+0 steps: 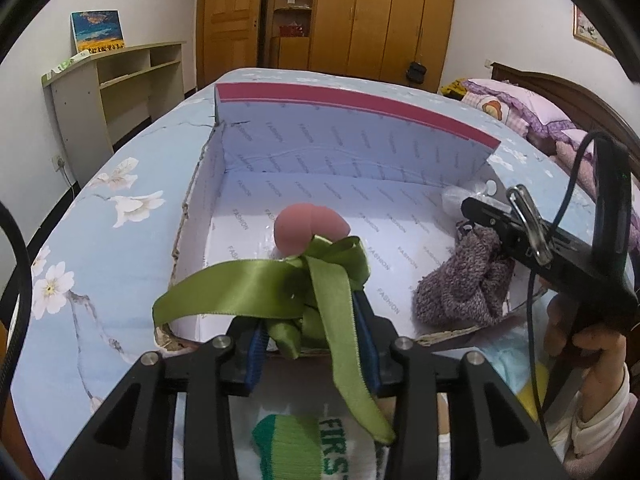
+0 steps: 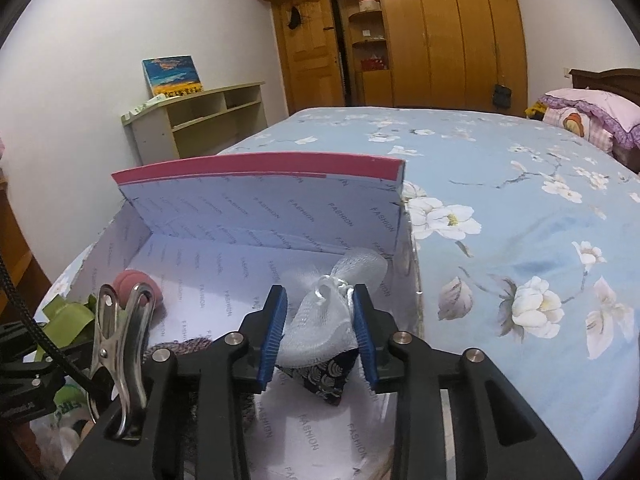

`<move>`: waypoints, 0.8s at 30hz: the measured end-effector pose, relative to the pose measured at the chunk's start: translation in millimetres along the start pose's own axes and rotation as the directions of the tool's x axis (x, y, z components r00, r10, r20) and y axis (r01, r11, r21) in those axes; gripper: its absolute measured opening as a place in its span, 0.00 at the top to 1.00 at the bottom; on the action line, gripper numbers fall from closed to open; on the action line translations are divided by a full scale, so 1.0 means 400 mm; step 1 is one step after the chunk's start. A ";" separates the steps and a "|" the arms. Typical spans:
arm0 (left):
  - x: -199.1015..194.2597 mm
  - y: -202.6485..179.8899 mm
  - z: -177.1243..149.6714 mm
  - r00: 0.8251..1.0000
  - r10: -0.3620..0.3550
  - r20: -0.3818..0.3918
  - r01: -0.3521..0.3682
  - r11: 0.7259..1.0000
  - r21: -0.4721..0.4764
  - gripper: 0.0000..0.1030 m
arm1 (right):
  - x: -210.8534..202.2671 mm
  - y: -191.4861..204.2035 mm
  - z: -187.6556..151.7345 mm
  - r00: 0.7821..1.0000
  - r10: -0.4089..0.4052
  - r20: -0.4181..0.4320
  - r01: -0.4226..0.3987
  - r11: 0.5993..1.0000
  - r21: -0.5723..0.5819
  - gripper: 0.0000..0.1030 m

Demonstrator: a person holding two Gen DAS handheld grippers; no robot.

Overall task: Organize soft objects
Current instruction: 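Lower the mesh bag into the box and open the right tool, then open the left tool to drop the ribbon while the right tool withdraws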

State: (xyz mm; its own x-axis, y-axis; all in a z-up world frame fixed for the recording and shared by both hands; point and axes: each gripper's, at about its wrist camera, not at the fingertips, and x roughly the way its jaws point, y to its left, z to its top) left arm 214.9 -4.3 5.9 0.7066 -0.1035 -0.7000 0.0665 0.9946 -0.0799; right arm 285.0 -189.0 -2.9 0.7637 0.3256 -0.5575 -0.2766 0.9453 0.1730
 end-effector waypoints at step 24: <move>-0.016 -0.013 0.004 1.000 -0.008 -0.008 0.008 0.999 -0.037 0.51 | -0.034 0.001 -0.005 0.999 0.047 0.019 -0.047 0.999 0.015 0.48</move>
State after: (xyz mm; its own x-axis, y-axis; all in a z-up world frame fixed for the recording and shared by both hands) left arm 211.1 -8.9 12.1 0.7005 -0.1118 -0.7048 0.0457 0.9927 -0.1120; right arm 273.5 -193.2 3.2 0.7607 0.3701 -0.5333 -0.3039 0.9290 0.2112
